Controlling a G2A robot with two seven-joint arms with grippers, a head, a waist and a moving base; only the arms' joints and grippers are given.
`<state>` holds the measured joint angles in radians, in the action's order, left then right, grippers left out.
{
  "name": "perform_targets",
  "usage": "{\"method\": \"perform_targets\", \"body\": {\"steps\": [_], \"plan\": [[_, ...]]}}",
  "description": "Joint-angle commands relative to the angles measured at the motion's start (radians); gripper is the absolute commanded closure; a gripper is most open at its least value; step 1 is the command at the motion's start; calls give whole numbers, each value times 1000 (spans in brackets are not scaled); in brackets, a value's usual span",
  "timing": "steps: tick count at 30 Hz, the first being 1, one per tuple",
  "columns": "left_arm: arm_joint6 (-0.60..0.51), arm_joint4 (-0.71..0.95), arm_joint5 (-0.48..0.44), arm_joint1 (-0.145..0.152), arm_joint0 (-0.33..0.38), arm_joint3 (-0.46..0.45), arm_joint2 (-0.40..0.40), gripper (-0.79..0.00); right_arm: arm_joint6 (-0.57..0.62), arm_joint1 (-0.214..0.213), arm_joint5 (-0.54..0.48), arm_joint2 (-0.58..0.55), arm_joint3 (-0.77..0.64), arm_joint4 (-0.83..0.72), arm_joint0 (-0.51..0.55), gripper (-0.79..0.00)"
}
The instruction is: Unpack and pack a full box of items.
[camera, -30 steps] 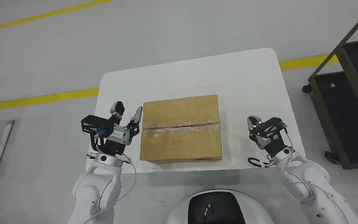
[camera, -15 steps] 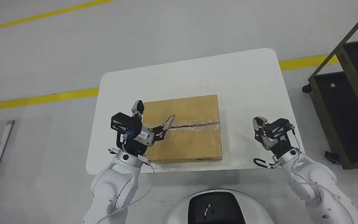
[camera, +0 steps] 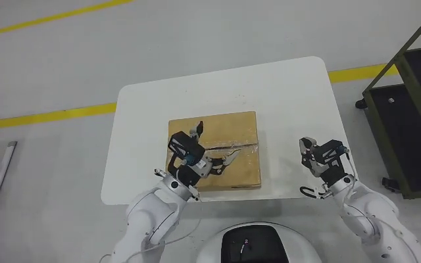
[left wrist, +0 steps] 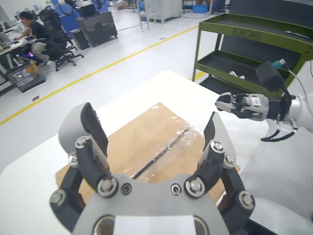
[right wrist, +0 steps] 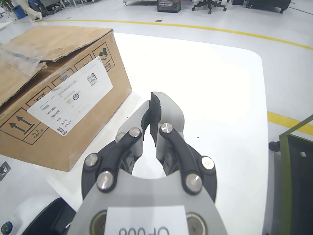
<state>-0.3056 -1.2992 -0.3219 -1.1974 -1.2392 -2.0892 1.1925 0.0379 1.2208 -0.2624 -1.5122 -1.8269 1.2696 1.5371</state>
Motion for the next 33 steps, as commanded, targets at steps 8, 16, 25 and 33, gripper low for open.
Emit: {"method": "perform_targets", "body": {"steps": [8, 16, 25, 33], "plan": [[-88, -26, -61, -13, 89, 72, -117, -785, -4, -2, 3, -7, -21, 4, 19, 0], [-88, -26, -61, -13, 89, 72, -117, -785, -7, -2, 4, 3, -36, 7, 29, 0], [-134, -147, -143, -11, 133, 92, -154, -785, -5, -2, -8, 17, -29, 9, 22, 0], [-280, -173, -138, -31, 234, 152, -230, -785, -5, -3, -5, 20, -29, 9, 18, 0]]}}
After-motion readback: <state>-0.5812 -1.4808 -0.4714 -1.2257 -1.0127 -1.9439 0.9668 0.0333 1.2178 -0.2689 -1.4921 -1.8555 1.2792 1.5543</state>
